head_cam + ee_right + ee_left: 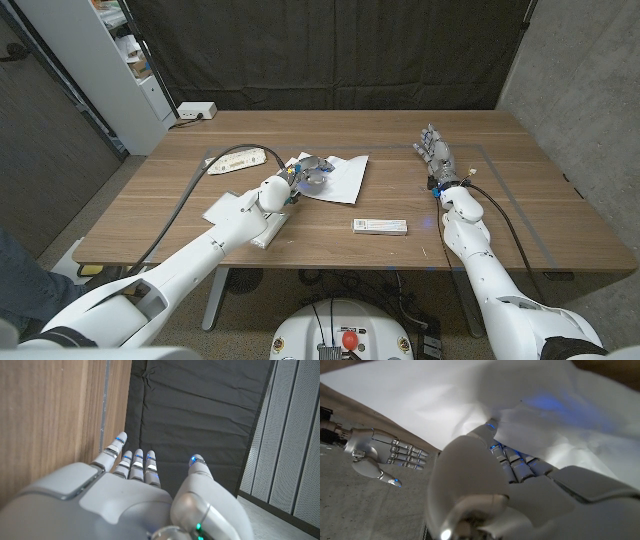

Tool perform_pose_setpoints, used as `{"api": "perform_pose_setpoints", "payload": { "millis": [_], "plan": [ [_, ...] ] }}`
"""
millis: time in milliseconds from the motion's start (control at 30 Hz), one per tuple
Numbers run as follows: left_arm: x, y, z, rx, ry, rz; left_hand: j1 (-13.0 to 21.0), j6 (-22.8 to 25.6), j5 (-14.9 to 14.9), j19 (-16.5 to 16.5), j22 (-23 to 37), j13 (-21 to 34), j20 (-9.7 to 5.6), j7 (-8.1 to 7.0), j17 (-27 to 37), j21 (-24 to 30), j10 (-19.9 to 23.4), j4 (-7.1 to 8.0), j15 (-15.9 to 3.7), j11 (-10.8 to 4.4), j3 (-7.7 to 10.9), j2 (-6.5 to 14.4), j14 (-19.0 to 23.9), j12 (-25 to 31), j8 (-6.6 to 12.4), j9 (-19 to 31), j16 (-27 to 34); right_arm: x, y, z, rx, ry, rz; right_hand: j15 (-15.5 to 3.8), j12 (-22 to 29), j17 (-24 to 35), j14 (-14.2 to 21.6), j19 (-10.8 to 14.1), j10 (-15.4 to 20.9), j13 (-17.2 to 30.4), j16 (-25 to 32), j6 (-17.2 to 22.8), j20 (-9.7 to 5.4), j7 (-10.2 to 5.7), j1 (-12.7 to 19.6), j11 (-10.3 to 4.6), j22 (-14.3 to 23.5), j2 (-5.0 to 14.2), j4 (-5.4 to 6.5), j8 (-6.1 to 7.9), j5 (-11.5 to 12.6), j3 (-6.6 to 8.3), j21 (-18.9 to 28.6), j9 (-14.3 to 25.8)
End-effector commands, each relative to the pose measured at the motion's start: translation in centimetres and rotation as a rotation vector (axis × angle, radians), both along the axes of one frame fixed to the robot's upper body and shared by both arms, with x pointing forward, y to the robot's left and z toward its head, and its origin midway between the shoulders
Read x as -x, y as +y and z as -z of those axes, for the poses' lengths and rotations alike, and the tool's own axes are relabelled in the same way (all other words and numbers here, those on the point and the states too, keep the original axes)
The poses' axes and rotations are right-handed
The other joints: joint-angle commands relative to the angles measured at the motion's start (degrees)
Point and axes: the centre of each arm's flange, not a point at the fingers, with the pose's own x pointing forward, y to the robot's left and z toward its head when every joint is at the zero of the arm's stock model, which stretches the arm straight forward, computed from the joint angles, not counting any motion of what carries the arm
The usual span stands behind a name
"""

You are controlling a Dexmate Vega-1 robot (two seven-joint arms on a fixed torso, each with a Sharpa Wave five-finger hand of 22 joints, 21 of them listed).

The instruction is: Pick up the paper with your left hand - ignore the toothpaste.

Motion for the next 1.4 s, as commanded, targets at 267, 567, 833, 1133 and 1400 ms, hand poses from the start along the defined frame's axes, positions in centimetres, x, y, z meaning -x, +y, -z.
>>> {"api": "perform_pose_setpoints", "payload": {
  "millis": [267, 567, 833, 1133, 1400],
  "plan": [
    [0.2, -0.5, -1.3, 0.009, -0.017, -0.028, -0.3, 0.0, 0.4, 33.9, 1.4, 0.7, 7.4, 0.15, 10.2, 3.2, 0.1, 0.68, 2.44, 0.25, -0.14, -0.1, 16.4, 0.4, 0.23, 0.2, -0.6, 0.2, -0.5, -0.4, 0.004, -0.005, 0.004, 0.19, -0.2, 0.0, 0.4, 0.3, 0.4, 0.2, 0.3, 0.2, 0.27, -0.1, -0.3, 0.25, 0.1, -0.02, -0.06, -0.16, 0.3, -0.18, 0.2, 0.2],
    [0.9, -0.3, -2.3, 0.016, -0.043, -0.027, -0.3, 0.6, 0.4, 33.3, 1.3, 0.9, 7.39, 0.35, 10.6, 3.5, 0.5, 0.67, 2.2, 0.58, -0.07, 0.0, 17.3, 0.6, 0.33, 0.3, -0.6, 0.3, -0.4, -0.7, 0.007, -0.014, 0.003, 0.16, -0.2, 0.0, 0.4, 0.3, 0.4, 0.2, 0.3, 0.2, 0.26, -0.04, -0.3, 0.16, 0.1, 0.0, -0.08, -0.15, 0.3, -0.16, 0.2, 0.2],
    [1.3, 0.2, -3.0, 0.016, -0.06, -0.036, -0.2, 1.0, 0.4, 33.6, 1.3, 1.2, 6.95, 0.33, 10.9, 4.1, 0.8, 0.61, 2.15, 0.35, 0.08, 0.2, 18.0, 0.7, 0.36, 0.3, -0.6, 0.3, 0.0, -1.0, 0.01, -0.021, 0.0, 0.12, -0.2, 0.0, 0.4, 0.3, 0.4, 0.2, 0.3, 0.2, 0.24, 0.0, -0.3, 0.22, 0.1, 0.02, -0.07, -0.15, 0.3, -0.15, 0.2, 0.2],
    [1.7, 0.9, -3.5, 0.019, -0.075, -0.049, -0.5, 1.0, 0.4, 33.6, 1.2, 1.4, 6.79, 0.6, 11.1, 4.5, 0.8, 0.86, 2.16, 0.46, -0.01, 0.3, 18.3, 0.7, 0.26, 0.3, -0.7, 0.2, 0.5, -1.1, 0.011, -0.025, -0.002, 0.13, -0.2, 0.0, 0.4, 0.4, 0.4, 0.2, 0.3, 0.2, 0.24, -0.07, -0.3, 0.2, 0.1, 0.03, -0.07, -0.16, 0.3, -0.15, 0.2, 0.2],
    [2.0, 1.3, -3.9, 0.022, -0.088, -0.054, -0.9, 0.6, 0.3, 33.5, 1.1, 1.5, 6.71, 0.78, 11.2, 4.8, 0.7, 1.04, 2.13, 0.43, -0.12, 0.2, 18.4, 0.7, 0.01, 0.3, -1.0, 0.3, 0.8, -1.4, 0.014, -0.032, -0.002, 0.1, -0.2, 0.0, 0.4, 0.4, 0.5, 0.2, 0.3, 0.2, 0.23, 0.01, -0.3, 0.26, 0.1, 0.05, -0.07, -0.17, 0.3, -0.15, 0.2, 0.2]
  ]
}}
